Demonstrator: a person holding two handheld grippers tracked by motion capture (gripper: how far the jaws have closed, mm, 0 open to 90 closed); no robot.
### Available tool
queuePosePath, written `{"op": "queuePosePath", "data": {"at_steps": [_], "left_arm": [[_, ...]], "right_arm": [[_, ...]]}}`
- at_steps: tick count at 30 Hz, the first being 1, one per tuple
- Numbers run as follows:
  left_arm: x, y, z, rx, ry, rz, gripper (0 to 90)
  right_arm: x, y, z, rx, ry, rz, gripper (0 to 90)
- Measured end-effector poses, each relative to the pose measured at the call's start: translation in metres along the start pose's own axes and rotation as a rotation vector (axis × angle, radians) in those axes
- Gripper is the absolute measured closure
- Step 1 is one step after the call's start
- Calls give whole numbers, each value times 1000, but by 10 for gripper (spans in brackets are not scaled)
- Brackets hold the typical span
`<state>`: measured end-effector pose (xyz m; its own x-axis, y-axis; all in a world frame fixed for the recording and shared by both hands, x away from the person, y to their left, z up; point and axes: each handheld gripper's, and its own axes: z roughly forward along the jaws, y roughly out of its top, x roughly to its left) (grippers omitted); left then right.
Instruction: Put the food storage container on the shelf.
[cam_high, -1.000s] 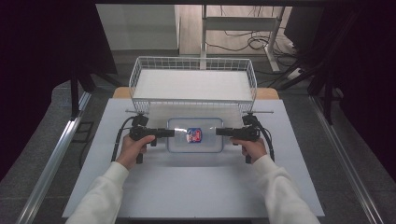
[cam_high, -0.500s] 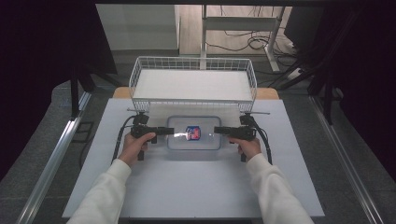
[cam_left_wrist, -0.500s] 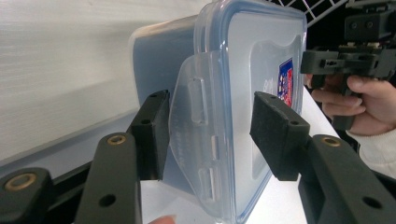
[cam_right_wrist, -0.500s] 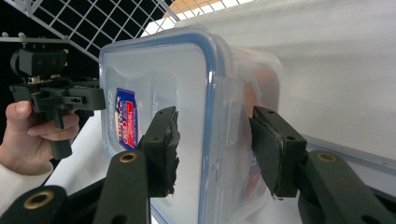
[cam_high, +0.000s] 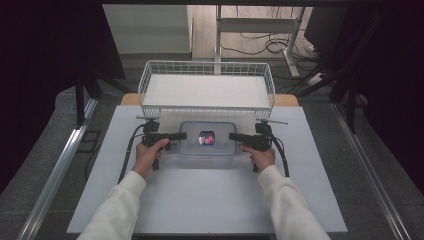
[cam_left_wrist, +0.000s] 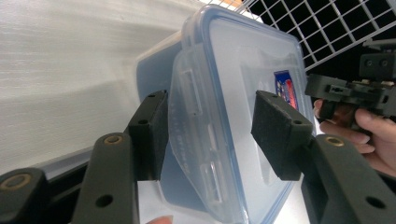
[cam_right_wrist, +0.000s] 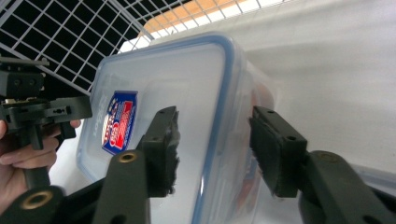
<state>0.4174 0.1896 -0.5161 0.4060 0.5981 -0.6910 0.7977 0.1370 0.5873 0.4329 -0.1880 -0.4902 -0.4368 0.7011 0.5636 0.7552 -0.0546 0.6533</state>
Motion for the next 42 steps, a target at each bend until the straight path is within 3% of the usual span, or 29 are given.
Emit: {"op": "queuePosePath", "data": {"at_steps": [4,5,6,9,10,11,12,13,14,15,16,17,18,19,20,23,24,27,28,29,30,33,35,36,42], "left_arm": [[-1,0,0,-2,-6,7,470],[-2,-1,0,-8,5,8,466],[-3,0,-1,-7,40,59,417],[-11,-2,-4,-11,52,63,375],[-14,-2,-6,-17,64,90,367],[-18,-3,-9,-19,83,98,367],[-22,-3,-13,-13,97,132,339],[-26,-4,-17,-17,112,152,339],[-31,-6,-22,-30,125,169,326],[-35,-8,-27,-29,134,185,326],[-45,-14,-36,-25,145,224,310],[-45,-14,-36,-25,145,224,305],[-54,-22,-44,-8,160,278,300],[-54,-22,-44,-8,160,278,293],[-62,-34,-51,9,171,316,289],[-67,-46,-57,27,167,327,280],[-69,-59,-61,40,166,325,275],[-70,-70,-66,56,169,332,272],[-71,-79,-69,84,194,342,267],[-71,-79,-69,84,194,342,266],[-73,-87,-74,87,214,349,266],[-77,-99,-78,102,238,373,264],[-79,-103,-79,109,248,386,264],[-82,-111,-80,116,285,415,266],[-91,-124,-81,133,288,437,272]], "right_arm": [[2,-1,0,-15,-11,5,524],[2,-1,0,-17,-14,5,506],[4,-2,0,-20,-24,3,450],[9,-4,-4,-51,-40,-31,434],[15,-6,-10,-70,-46,-81,420],[15,-6,-10,-70,-46,-81,420],[22,-7,-18,-69,-61,-144,410],[22,-7,-18,-69,-61,-144,410],[29,-9,-27,-67,-77,-223,411],[29,-9,-27,-67,-77,-223,411],[36,-15,-35,-68,-73,-285,431],[39,-19,-39,-59,-65,-309,439],[42,-23,-43,-46,-61,-332,449],[42,-23,-43,-46,-61,-332,449],[47,-32,-49,-14,-60,-379,478],[52,-40,-54,23,-56,-417,517],[55,-48,-57,57,-56,-447,584],[57,-56,-58,90,-40,-461,663],[60,-62,-56,127,-40,-489,734],[60,-62,-56,127,-40,-489,734],[63,-67,-54,149,-43,-529,801],[70,-73,-48,175,-40,-569,863],[72,-75,-46,184,-42,-585,872],[77,-78,-41,199,-51,-610,879],[85,-82,-28,217,-53,-631,883]]}}
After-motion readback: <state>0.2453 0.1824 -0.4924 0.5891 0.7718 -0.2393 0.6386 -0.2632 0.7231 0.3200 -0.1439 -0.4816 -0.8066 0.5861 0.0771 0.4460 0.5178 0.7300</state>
